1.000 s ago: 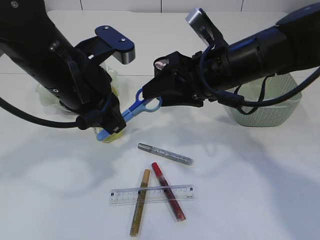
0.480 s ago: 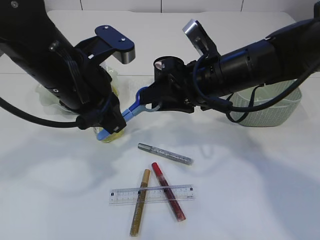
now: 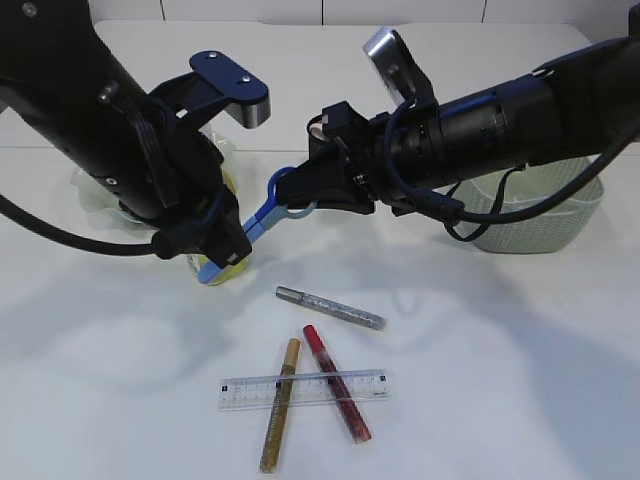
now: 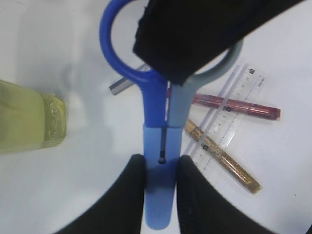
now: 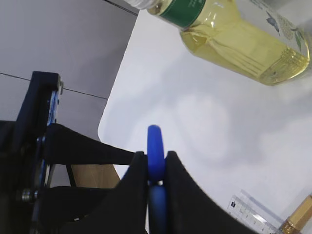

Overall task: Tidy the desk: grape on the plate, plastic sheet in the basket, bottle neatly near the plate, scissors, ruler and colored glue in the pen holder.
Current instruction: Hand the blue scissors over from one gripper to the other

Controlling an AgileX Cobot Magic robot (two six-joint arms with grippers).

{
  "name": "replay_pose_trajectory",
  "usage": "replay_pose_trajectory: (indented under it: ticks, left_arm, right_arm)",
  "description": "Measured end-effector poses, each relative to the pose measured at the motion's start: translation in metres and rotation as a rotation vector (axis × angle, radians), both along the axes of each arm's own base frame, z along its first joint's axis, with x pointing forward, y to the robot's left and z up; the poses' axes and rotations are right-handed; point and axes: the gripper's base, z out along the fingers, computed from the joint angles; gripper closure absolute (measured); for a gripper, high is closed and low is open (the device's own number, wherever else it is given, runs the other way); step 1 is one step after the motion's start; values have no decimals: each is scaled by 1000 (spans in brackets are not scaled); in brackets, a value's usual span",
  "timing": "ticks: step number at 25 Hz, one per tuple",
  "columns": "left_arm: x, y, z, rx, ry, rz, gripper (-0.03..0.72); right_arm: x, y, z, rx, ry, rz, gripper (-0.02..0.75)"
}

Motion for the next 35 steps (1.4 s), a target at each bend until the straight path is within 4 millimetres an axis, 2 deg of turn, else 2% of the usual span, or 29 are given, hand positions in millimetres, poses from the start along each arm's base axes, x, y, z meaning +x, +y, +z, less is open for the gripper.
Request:
replay_pose_trajectory:
  ticks: [4, 6, 8, 11, 13, 15, 17, 19, 23, 26, 31, 35]
  left_arm:
    - [0, 0, 0, 3, -2, -1, 549]
    - [0, 0, 0, 6, -4, -3, 523]
    - [0, 1, 0, 7, -6, -3, 449]
    - [-1, 1, 0, 15, 1, -6, 265]
    - [-3, 3, 2, 23, 14, -10, 194]
    - [-7, 5, 6, 29, 26, -14, 170]
    - [-13, 9, 12, 42, 49, -19, 176]
    - [-20, 13, 20, 45, 72, 4, 215]
    - [-28, 19, 33, 12, 92, 90, 367]
    - [-29, 21, 36, 12, 89, 112, 461]
    - [-23, 32, 35, 41, 95, 167, 496]
    - [-14, 57, 26, 53, 124, 261, 498]
  right_arm:
    - [0, 0, 0, 0, -2, 0, 685]
    - [0, 0, 0, 0, -3, 1, 685]
    - [0, 0, -1, -8, -7, -1, 685]
    - [2, -1, -2, -24, -15, -11, 685]
    - [3, -2, -3, -37, -21, -20, 685]
    - [4, -2, -3, -47, -27, -39, 685]
    - [6, -4, -4, -60, -35, -63, 685]
    - [10, -5, -5, -79, -46, -96, 685]
    - [16, -9, -6, -119, -83, -162, 685]
    - [27, -14, 3, -121, -129, -204, 685]
    - [56, -40, 35, -105, -242, -314, 685]
    - [78, -62, 56, -101, -317, -404, 686]
